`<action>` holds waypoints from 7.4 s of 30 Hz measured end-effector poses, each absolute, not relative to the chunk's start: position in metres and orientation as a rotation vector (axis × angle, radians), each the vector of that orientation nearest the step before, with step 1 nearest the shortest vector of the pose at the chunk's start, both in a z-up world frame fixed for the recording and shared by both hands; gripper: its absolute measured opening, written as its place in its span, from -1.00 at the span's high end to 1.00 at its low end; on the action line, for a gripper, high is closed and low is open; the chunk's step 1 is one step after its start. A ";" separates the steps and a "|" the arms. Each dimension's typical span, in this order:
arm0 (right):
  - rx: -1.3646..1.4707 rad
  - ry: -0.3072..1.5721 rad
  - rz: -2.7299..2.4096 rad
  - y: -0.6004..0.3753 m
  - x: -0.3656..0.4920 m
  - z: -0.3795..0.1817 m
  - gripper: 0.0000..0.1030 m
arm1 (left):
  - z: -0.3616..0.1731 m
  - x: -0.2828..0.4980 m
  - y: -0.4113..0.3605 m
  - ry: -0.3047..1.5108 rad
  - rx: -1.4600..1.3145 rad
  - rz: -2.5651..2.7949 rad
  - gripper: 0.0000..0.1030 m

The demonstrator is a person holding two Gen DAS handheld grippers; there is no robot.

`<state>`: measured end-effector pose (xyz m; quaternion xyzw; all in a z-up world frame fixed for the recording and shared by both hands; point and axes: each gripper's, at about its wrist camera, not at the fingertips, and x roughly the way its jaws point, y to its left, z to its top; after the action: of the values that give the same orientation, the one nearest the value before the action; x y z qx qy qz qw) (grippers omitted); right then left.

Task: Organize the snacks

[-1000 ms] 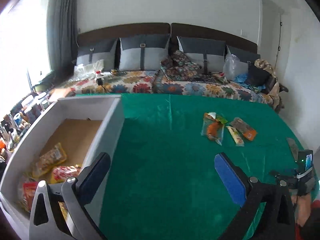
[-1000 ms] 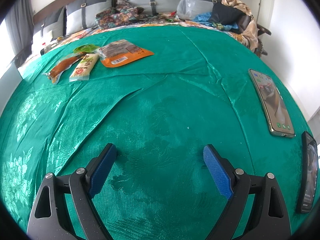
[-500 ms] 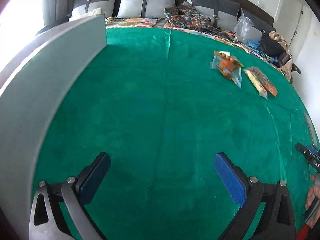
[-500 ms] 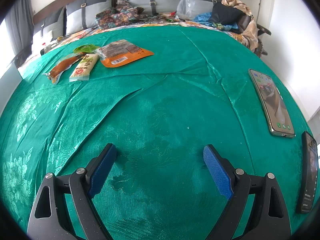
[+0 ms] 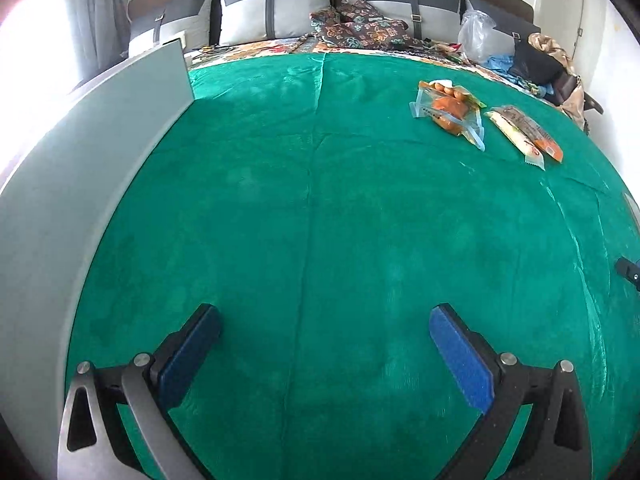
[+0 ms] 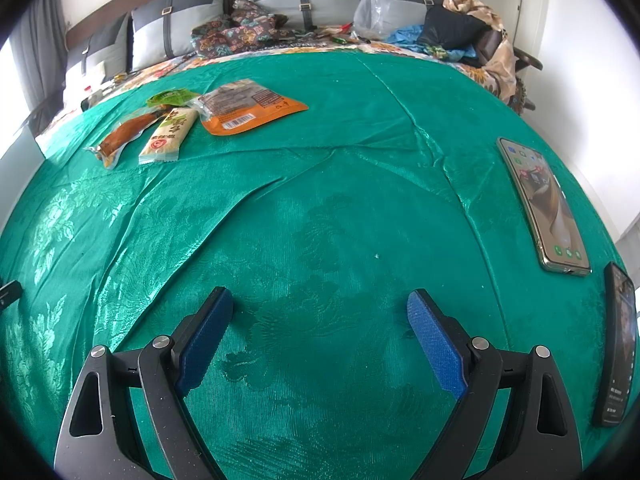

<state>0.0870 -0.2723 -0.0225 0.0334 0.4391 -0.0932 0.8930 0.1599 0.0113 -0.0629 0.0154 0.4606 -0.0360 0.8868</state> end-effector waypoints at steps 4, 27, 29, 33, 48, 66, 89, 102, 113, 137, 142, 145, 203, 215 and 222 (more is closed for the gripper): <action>0.070 0.911 -0.193 -0.272 0.087 -0.023 -0.78 | -0.059 0.183 0.006 1.082 0.069 -0.137 -0.99; 0.071 0.911 -0.193 -0.272 0.087 -0.023 -0.78 | -0.033 0.378 -0.120 1.029 0.172 -0.428 -0.14; 0.071 0.911 -0.193 -0.272 0.087 -0.023 -0.78 | -0.029 0.360 -0.098 1.067 0.105 -0.403 0.08; 0.071 0.911 -0.193 -0.272 0.087 -0.023 -0.78 | -0.028 0.273 -0.057 1.089 0.156 -0.379 0.09; 0.071 0.911 -0.194 -0.272 0.087 -0.023 -0.78 | -0.062 0.176 -0.020 1.019 0.162 -0.305 -1.00; 0.071 0.911 -0.194 -0.273 0.086 -0.023 -0.78 | -0.067 0.174 -0.004 0.944 0.127 -0.279 -1.00; 0.071 0.911 -0.194 -0.273 0.087 -0.023 -0.78 | -0.068 0.175 -0.004 0.943 0.126 -0.279 -1.00; 0.073 0.912 -0.194 -0.274 0.086 -0.023 -0.79 | -0.068 0.175 -0.004 0.944 0.124 -0.279 -1.00; 0.047 0.921 -0.138 -0.287 0.148 -0.024 -0.86 | -0.067 0.175 -0.004 0.944 0.124 -0.279 -1.00; 0.047 0.922 -0.138 -0.287 0.148 -0.024 -0.86 | -0.068 0.175 -0.004 0.945 0.124 -0.277 -1.00; 0.047 0.922 -0.138 -0.287 0.148 -0.024 -0.86 | -0.068 0.175 -0.004 0.945 0.124 -0.277 -1.00; 0.047 0.922 -0.138 -0.286 0.148 -0.024 -0.86 | -0.069 0.175 -0.004 0.945 0.124 -0.277 -1.00; 0.060 0.922 -0.154 -0.286 0.150 -0.023 -0.86 | -0.071 0.175 -0.003 0.944 0.124 -0.277 -1.00; 0.354 1.110 0.088 -0.253 0.211 0.011 -0.79 | -0.058 0.193 -0.003 1.070 0.069 -0.358 -0.93; 0.256 1.314 0.072 -0.168 0.309 -0.002 -0.77 | -0.053 0.194 -0.023 1.107 0.220 -0.331 -0.51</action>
<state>0.3086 -0.1682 -0.0021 0.1187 0.6088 0.0332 0.7837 0.1945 -0.0228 -0.0535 0.1039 0.5222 -0.1560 0.8320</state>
